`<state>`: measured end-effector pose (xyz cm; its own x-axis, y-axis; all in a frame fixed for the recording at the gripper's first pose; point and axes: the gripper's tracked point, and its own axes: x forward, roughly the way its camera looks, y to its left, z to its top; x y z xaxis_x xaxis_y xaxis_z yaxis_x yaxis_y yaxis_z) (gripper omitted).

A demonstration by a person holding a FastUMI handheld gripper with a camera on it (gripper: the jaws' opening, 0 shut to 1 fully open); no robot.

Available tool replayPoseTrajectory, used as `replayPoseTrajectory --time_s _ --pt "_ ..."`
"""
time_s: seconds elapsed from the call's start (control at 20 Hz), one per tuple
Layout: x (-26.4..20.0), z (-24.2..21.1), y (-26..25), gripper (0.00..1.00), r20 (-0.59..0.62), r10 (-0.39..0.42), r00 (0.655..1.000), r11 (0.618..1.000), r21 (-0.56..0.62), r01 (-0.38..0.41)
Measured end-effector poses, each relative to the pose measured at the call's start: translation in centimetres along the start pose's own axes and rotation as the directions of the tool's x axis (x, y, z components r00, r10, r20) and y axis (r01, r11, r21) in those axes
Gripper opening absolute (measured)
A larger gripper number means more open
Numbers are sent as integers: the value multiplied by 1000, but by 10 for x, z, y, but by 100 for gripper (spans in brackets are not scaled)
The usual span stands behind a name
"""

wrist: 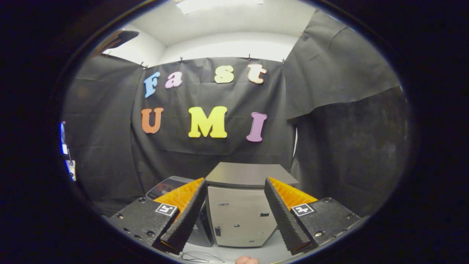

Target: Put the clothes into the washing machine and then close the washing machine lid.

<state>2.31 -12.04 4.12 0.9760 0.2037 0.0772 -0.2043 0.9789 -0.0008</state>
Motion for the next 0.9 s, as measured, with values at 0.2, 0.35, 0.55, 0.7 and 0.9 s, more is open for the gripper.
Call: replayPoseTrajectory --time_s 0.2,0.35,0.55,0.7,0.9 --pt "-1 -2 2 98 -2 -3 1000 1000 -7 3" --pt "-1 -1 1 98 -2 -9 1000 1000 -2 9" --pt "-2 0 -3 98 2 -22 1000 1000 4 22" --pt "-3 0 -2 98 0 -25 1000 1000 7 25" --pt "-4 -1 -1 98 -2 -24 1000 1000 -6 24"
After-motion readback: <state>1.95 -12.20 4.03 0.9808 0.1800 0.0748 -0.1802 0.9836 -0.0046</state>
